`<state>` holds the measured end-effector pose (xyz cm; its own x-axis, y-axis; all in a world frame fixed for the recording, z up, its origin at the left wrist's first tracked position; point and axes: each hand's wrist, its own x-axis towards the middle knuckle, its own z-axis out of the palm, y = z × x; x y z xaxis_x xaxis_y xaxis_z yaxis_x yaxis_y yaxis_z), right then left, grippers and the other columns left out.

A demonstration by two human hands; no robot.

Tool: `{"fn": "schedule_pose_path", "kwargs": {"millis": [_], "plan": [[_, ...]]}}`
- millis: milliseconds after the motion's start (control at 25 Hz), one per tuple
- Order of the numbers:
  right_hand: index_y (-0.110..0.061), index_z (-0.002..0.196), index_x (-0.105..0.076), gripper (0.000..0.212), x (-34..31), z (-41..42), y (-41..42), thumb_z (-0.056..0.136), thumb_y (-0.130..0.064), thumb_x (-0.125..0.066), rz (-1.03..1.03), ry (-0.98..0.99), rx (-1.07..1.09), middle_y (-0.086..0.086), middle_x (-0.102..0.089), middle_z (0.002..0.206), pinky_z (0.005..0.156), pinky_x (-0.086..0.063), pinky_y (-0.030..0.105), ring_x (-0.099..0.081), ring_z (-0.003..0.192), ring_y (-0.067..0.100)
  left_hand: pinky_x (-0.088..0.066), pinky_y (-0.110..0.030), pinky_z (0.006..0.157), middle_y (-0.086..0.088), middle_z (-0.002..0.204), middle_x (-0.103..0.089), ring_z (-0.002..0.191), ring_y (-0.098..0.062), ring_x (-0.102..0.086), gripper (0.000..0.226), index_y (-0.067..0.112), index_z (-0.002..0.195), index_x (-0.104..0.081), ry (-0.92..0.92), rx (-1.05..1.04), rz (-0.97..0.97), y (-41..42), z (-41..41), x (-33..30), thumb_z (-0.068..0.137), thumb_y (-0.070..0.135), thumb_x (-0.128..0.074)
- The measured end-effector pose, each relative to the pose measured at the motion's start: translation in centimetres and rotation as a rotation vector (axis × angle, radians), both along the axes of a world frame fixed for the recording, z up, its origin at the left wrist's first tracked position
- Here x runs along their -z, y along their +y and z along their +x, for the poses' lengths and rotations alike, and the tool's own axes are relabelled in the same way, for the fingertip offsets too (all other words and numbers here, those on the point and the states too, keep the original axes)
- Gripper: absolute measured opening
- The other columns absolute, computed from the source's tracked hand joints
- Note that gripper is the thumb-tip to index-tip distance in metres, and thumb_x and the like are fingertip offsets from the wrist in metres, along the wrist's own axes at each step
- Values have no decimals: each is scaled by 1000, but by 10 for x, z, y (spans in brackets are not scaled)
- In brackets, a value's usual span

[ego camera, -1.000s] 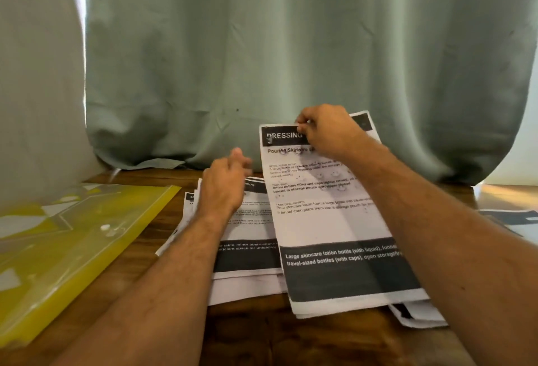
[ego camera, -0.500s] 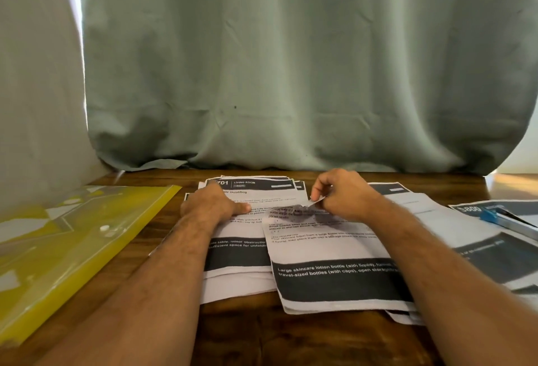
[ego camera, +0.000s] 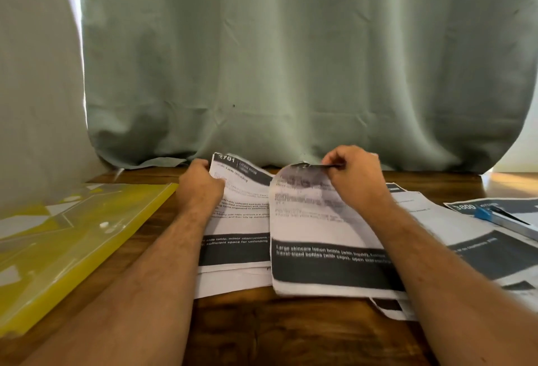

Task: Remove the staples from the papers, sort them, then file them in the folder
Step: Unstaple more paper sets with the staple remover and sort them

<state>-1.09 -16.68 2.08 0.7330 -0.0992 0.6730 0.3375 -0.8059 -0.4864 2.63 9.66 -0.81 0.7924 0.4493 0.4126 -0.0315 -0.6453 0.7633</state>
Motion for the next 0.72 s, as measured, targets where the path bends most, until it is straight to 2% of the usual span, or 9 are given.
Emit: {"fn": "schedule_pose_path", "kwargs": {"millis": [80, 160, 320, 400, 480, 600, 720], "plan": [[-25, 82, -67, 17, -4, -2, -2, 87, -9, -68, 53, -118, 53, -6, -63, 91, 63, -31, -5, -56, 75, 3, -57, -39, 84, -4, 112, -72, 97, -24, -68, 22, 19, 115, -67, -77, 69, -124, -2, -1, -3, 94, 18, -64], [-25, 82, -67, 17, -5, -3, -5, 86, -8, -68, 89, -171, 69, -3, -63, 93, 64, -30, -6, -54, 77, 6, -58, -42, 86, -3, 106, -74, 92, -23, -69, 15, 19, 105, -71, -120, 112, -212, -2, 0, -5, 96, 18, -59], [-24, 77, -66, 18, -1, -6, -5, 80, -6, -71, 1, -115, -9, -6, -62, 87, 63, -34, 1, -55, 74, 3, -59, -38, 81, -3, 102, -73, 87, -21, -69, 13, 20, 97, -68, -162, 146, -473, -1, 1, -6, 97, 15, -57], [-23, 78, -66, 19, 1, -8, -1, 81, -5, -70, -12, -109, -54, -6, -62, 88, 63, -37, 2, -56, 75, 3, -57, -33, 76, -2, 102, -74, 85, -18, -69, 14, 22, 96, -67, -164, 160, -508, -2, -2, -8, 96, 13, -56], [-24, 82, -66, 18, 1, -8, 3, 85, -6, -69, -12, -116, -84, -6, -62, 90, 71, -44, 6, -57, 78, 3, -57, -31, 71, 0, 99, -75, 83, -18, -70, 15, 23, 97, -69, -169, 199, -522, -5, -8, -11, 96, 13, -56], [-26, 107, -64, 23, 0, -8, 10, 90, -12, -68, 21, -76, -113, -8, -63, 95, 83, -52, 19, -59, 85, 5, -60, -32, 66, 4, 91, -76, 79, -18, -74, 16, 24, 97, -71, -181, 318, -518, -12, -21, -19, 98, 15, -58], [-30, 139, -47, 54, -1, -12, 19, 92, -11, -67, 71, -50, -190, -16, -58, 87, 83, -50, 17, -58, 80, -1, -62, -33, 67, 4, 90, -77, 79, -16, -76, 14, 26, 97, -72, -268, 415, -455, -17, -32, -29, 99, 18, -60]]}}
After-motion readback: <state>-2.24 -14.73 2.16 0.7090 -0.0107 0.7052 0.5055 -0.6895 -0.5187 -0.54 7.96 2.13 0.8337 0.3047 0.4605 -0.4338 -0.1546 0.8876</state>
